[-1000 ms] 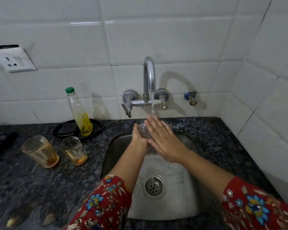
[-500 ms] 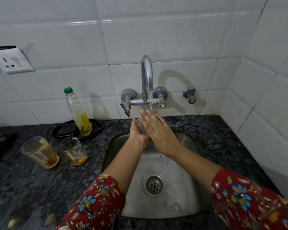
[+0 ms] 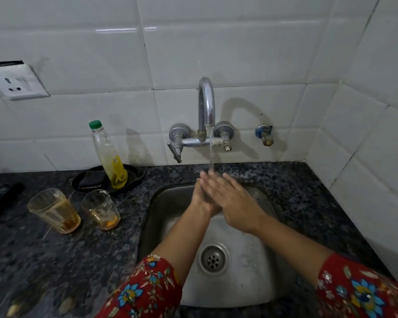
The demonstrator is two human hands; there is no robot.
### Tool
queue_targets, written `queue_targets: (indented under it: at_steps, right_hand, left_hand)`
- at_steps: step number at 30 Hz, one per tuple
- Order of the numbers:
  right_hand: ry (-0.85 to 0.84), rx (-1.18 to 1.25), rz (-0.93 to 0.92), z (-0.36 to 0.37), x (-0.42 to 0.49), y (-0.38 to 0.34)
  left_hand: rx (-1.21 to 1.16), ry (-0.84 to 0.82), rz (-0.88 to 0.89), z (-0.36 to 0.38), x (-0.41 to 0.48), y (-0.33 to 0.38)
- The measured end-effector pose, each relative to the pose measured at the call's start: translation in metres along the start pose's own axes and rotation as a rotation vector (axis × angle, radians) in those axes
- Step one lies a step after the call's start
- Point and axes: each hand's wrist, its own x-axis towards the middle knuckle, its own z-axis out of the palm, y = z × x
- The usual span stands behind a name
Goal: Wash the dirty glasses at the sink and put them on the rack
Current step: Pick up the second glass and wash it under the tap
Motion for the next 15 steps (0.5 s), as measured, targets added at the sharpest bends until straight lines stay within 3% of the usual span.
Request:
queue_targets:
  at_steps: [1,2,6,9,13,15]
  right_hand:
    - [-0.018,-0.017,-0.072,0.002,-0.008,0.003]
    - [-0.034,-0.05,-0.107,0.003,-0.015,0.008]
    - [0.004,-0.129,0.049,0.001,-0.018,0.018]
    - [0.098,-0.053,0.084,-0.002,-0.005,-0.002]
    - [0.048,-0.051,-0.111,0.0,-0.02,0.007]
    - [0.048,0.083,-0.008,0.0,-0.019,0.011]
  left_hand:
    - [0.141,-0.004,0.02,0.001,-0.005,0.0]
    - [0.117,-0.021,-0.047,-0.001,-0.005,0.002]
    - [0.212,0.041,-0.157,-0.005,0.0,0.014]
    - [0.115,0.002,-0.179,-0.003,0.0,0.011]
    - [0.269,0.026,-0.104,0.0,-0.005,0.027]
    - [0.25,0.07,-0.09,-0.003,-0.001,0.034]
